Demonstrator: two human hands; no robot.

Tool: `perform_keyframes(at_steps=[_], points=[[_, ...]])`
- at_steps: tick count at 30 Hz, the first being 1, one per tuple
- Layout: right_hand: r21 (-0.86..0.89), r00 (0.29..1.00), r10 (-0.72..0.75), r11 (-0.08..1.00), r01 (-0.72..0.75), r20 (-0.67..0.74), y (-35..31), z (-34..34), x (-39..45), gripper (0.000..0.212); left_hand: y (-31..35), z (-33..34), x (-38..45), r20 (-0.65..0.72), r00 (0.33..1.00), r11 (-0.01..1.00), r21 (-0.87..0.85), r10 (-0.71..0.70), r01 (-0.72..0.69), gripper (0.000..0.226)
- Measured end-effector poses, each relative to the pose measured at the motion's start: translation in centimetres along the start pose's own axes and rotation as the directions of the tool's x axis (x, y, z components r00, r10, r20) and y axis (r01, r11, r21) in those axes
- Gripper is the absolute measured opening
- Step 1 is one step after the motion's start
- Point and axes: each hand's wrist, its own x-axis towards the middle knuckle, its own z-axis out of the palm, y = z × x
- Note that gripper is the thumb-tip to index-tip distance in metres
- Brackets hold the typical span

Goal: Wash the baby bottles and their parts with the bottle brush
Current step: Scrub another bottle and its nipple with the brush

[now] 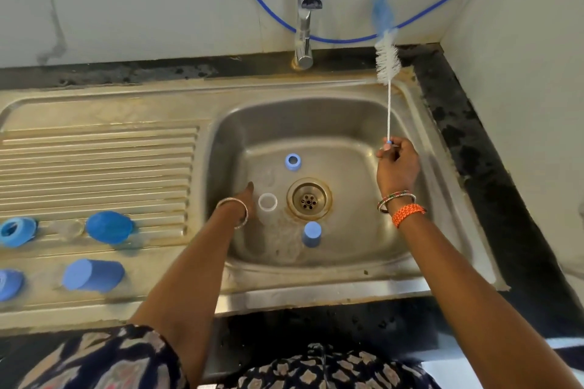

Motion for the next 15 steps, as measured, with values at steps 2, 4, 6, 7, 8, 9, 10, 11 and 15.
perform_keyframes(at_steps=[2, 4, 6, 7, 8, 9, 10, 11, 15], points=[[-0.011, 1.000, 0.001, 1.000, -0.001, 0.000, 0.1, 0.0, 0.3, 0.021, 0.7, -3.0, 0.7, -0.003, 1.000, 1.000, 0.027, 0.003, -0.003, 0.060], [-0.015, 1.000, 0.016, 1.000, -0.016, -0.015, 0.1, 0.2, 0.6, 0.020, 2.0, -6.0, 1.9, -0.067, 0.997, 0.998, 0.044, 0.046, -0.043, 0.058], [-0.004, 0.999, 0.030, 1.000, -0.030, -0.045, 0.0, 0.6, 0.8, 0.019, 4.3, -7.5, 2.7, -0.203, 0.967, 0.987, 0.077, 0.152, -0.139, 0.061], [0.002, 0.998, 0.039, 0.999, -0.039, -0.058, 0.1, 0.8, 1.0, 0.018, 5.8, -7.5, 3.2, -0.234, 0.947, 0.975, 0.087, 0.219, -0.204, 0.064], [0.008, 0.997, 0.048, 0.999, -0.047, -0.064, 0.2, 0.9, 1.0, 0.018, 7.2, -7.0, 3.5, -0.220, 0.933, 0.958, 0.115, 0.284, -0.264, 0.065], [0.014, 0.996, 0.055, 0.998, -0.055, -0.068, 0.4, 1.1, 1.1, 0.017, 8.4, -6.4, 4.0, -0.173, 0.925, 0.936, 0.157, 0.339, -0.314, 0.066], [0.025, 0.996, 0.059, 0.998, -0.058, -0.066, 0.6, 1.2, 1.1, 0.016, 9.1, -5.4, 4.9, -0.112, 0.921, 0.917, 0.194, 0.373, -0.348, 0.067], [0.040, 0.996, 0.063, 0.997, -0.061, -0.060, 0.7, 1.2, 1.0, 0.015, 9.3, -4.2, 5.9, -0.058, 0.923, 0.907, 0.223, 0.379, -0.358, 0.067], [0.100, 0.997, 0.069, 0.993, -0.065, -0.036, 0.9, 1.0, 1.3, 0.011, 9.2, -1.9, 8.4, -0.035, 0.927, 0.881, 0.324, 0.374, -0.344, 0.048]])
